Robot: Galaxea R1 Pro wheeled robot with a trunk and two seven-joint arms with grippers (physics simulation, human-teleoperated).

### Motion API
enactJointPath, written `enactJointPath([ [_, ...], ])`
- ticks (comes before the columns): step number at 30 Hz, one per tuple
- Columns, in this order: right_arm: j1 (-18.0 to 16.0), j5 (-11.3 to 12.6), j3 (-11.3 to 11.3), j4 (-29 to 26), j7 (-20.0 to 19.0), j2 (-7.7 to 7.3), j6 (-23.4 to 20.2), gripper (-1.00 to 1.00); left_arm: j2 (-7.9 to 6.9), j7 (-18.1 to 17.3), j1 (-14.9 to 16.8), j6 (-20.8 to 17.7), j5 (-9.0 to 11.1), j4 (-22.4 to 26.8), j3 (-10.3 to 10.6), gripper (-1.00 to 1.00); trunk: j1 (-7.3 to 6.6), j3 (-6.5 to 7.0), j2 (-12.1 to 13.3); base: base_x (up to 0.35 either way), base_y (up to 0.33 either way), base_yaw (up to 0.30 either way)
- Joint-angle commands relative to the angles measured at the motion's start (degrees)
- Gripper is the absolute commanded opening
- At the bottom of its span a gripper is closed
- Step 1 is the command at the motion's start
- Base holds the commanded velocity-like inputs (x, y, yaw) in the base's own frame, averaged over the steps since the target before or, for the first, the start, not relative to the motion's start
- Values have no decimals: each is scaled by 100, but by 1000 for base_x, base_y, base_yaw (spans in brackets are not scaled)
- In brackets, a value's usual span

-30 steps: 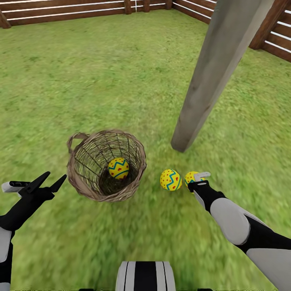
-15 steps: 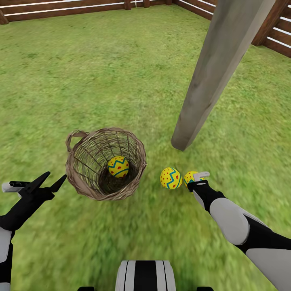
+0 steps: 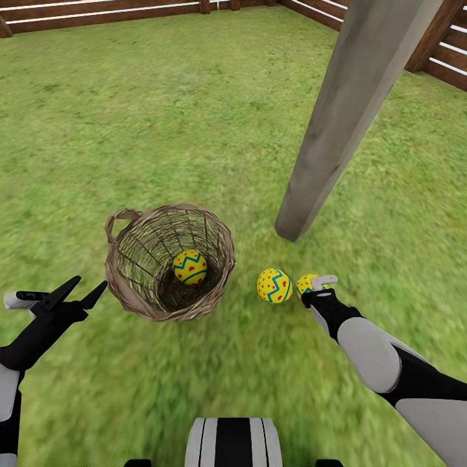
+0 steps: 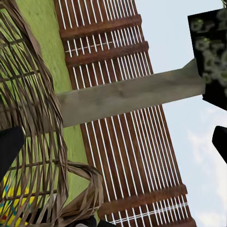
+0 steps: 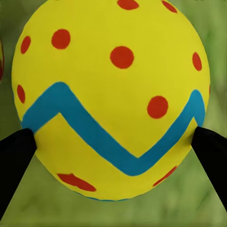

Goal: Take the three Easter eggs out of the wicker basket on the lawn in the garden, then place them on the lawn next to a single tree (choose any tree) so that all three eggs are next to the same tree and none are left in the basket.

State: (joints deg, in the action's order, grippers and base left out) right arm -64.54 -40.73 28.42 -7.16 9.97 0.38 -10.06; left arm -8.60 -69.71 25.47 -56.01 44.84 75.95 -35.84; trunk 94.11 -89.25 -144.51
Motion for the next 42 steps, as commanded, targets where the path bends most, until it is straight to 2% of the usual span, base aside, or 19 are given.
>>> enactJointPath([
  [1, 4, -22, 54, 4, 3, 9, -31, -100, -1, -3, 1, -40, 16, -1, -2, 100, 1, -4, 0, 0, 0, 0],
  [2, 4, -22, 51, 4, 6, 15, -31, -100, -1, -3, 1, -41, 16, -1, -2, 100, 1, -4, 0, 0, 0, 0],
  [3, 5, -24, 49, 4, 11, 22, -31, 100, -1, -5, 1, -41, 16, -1, -2, 100, 1, -4, 0, 0, 0, 0],
  [7, 4, -31, 42, 4, -1, 12, -31, 100, -1, -4, 1, -41, 16, -1, -2, 100, 1, -4, 0, 0, 0, 0],
  [13, 3, -24, 58, -13, -1, 1, -13, 100, -1, 0, 1, -41, 16, 15, -2, 100, -15, 129, 8, 0, 0, 0],
  [17, 3, -22, 69, -424, -10, 27, -44, 100, -1, 1, 1, -41, 10, 8, 6, 100, -25, 218, 13, 0, 0, 0],
  [23, 3, -18, 71, -511, -40, 22, -59, 100, -1, 1, 1, -41, 8, -1, 15, 100, -40, 350, 21, 0, 0, 0],
  [25, 3, -1, 85, -612, -275, 1, -338, 100, -1, 1, 1, -43, 8, -6, 15, 100, -46, 395, 24, 0, 0, 0],
  [27, 11, 13, 123, -1282, -887, -33, -1132, 100, -26, 1, 1, -53, 8, -17, 9, 100, -51, 439, 26, 0, 0, 0],
  [28, 22, 13, 200, -1755, -1470, -170, -1671, 100, -59, 6, 1, -67, 8, -21, 4, 100, -53, 461, 28, 0, 0, 0],
  [29, 32, 22, 385, -2073, -2374, -528, -2194, 100, -118, 9, 1, -76, 8, -26, 0, 100, -56, 483, 29, 0, 0, 0],
  [30, 35, 23, 504, -2162, -3033, -812, -2464, 100, -185, 9, 1, -81, 8, -31, -1, 100, -58, 506, 30, 0, 0, 0],
  [32, 55, 23, 631, -2179, -5200, -1604, -2855, 100, -307, 12, 1, -84, 6, -40, 2, 100, -64, 550, 33, 0, 0, 0],
  [33, 87, 22, 647, -2176, -6064, -1862, -2896, 100, -321, 17, 1, -85, 3, -43, 4, 100, -66, 572, 34, 0, 0, 0],
  [34, 200, 25, 661, -2174, -7167, -2200, -2925, 100, -334, 23, 1, -85, -4, -41, 6, 100, -69, 594, 36, 0, 0, 0],
  [36, 378, 29, 683, -2171, -8668, -2578, -2944, 100, -351, 21, 1, -85, -9, -37, 3, 100, -74, 638, 38, 0, 0, 0],
  [37, 463, 30, 728, -2166, -9167, -2649, -2946, 100, -359, 20, 1, -85, -8, -37, 1, 100, -76, 661, 40, 0, 0, 0],
  [38, 669, 28, 892, -2178, -9854, -2686, -2940, 100, -465, 13, 1, -85, 2, -36, 3, 100, -79, 683, 41, 0, 0, 0],
  [42, 748, 47, 977, -2256, -9997, -2682, -2930, 100, -493, 10, 1, -75, 0, -36, 18, 100, -89, 771, 46, 0, 0, 0],
])
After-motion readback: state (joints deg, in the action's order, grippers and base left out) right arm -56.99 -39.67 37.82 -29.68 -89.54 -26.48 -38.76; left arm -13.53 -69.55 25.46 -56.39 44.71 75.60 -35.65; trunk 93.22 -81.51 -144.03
